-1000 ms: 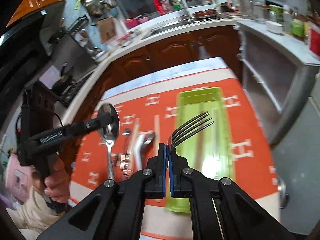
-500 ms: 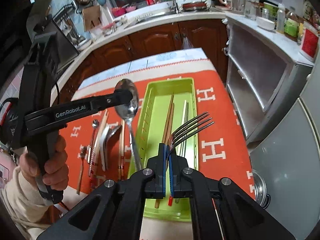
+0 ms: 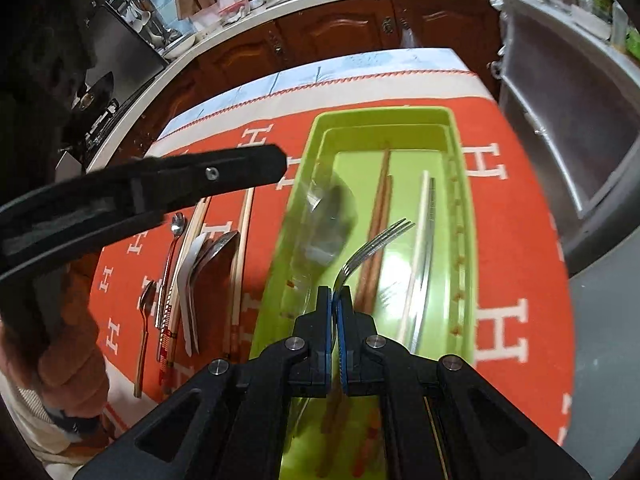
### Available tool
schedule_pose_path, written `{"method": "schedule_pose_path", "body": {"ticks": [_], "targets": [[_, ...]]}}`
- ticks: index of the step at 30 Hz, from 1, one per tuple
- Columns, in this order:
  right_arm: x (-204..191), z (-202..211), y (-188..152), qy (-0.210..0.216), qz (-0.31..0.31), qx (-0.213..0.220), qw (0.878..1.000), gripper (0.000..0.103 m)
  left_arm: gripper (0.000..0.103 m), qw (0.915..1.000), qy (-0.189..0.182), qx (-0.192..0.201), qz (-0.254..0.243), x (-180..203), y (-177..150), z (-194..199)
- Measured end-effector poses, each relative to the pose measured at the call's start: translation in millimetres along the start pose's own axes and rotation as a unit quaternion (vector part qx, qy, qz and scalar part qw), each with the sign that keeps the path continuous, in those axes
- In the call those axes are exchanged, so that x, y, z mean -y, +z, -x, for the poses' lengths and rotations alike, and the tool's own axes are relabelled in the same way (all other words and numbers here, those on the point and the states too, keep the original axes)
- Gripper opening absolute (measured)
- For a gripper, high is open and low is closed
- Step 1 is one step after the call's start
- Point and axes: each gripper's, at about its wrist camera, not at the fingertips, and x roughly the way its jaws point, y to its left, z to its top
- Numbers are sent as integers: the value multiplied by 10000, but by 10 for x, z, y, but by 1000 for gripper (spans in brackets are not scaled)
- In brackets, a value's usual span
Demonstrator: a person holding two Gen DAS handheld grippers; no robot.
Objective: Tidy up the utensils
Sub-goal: 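Carry the spoon and fork over the green tray and lower them, then open both tools to drop the spoon and fork, then lift away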
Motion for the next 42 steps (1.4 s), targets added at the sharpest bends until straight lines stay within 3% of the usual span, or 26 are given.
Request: {"method": "schedule_pose_path", "body": {"ticks": [9,12,15,22,28,38,42], "targets": [[23,-352,171,-37,-52,-354,9994,5,33,9993,366,-42,69,-219,-150,307],[26,-358,187,155,-266,-299,9991,18,41,9984,543,0,172,-377,-247,468],[-31,-246,200,184,-201,-66,9996,29,41,9969,718,42,329,-574,-362,644],[-239,49,173,271,-210,206,9992,30,41,9906,1108,103,795,-1022,-609,1022],[-543,377,-17,407,-85,341,9986,30,41,9875,1152,100,1070,-1273,-815,1245],[-1104,417,-120,730,132,299,9968,29,41,9873,1171,162,1059,-1374,-988,1382],[-1269,322,-157,769,218,213,9966,28,41,9868,1144,-28,1144,-1422,-1122,1261]]}}
